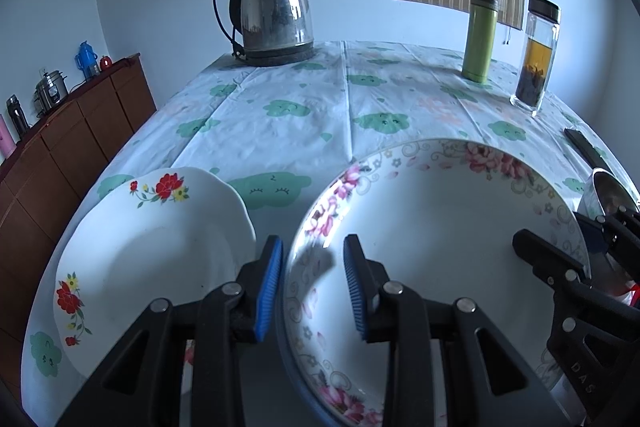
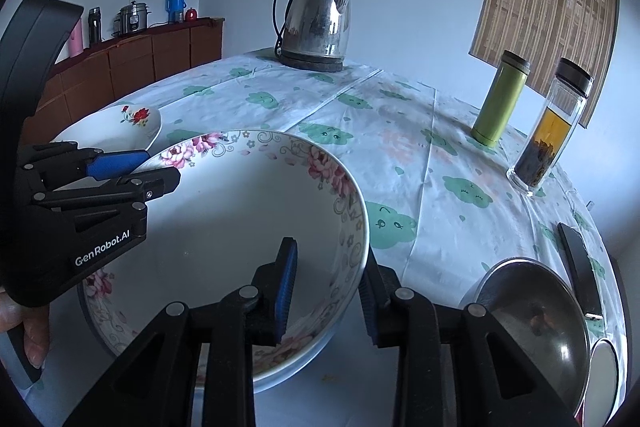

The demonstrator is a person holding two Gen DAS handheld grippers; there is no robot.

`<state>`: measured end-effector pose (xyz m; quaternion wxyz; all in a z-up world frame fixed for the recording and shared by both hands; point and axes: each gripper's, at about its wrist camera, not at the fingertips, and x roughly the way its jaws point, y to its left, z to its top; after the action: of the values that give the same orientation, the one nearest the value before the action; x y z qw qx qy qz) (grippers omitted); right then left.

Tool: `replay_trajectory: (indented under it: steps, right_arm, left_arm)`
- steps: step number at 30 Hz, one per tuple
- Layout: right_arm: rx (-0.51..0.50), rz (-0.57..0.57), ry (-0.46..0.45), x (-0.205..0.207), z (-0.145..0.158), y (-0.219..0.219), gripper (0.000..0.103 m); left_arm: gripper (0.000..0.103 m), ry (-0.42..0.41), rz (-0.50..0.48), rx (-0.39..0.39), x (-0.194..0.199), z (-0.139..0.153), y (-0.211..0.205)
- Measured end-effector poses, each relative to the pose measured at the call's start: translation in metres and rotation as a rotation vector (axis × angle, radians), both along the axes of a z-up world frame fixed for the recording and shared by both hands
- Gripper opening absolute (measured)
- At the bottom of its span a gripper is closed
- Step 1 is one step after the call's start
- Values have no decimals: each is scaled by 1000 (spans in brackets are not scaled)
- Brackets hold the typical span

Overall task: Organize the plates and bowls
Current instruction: 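Lower the floral-rim bowl onto the blue-patterned plate with both grippers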

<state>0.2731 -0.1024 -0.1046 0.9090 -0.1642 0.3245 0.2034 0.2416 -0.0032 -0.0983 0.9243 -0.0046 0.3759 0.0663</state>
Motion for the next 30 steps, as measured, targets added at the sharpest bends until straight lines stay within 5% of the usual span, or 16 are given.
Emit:
replay_trajectory:
  steps: [30]
  right_arm:
    - [-42, 0, -39, -4, -2, 6, 34]
  left_arm:
    - [30, -20, -4, 2, -1, 4, 0]
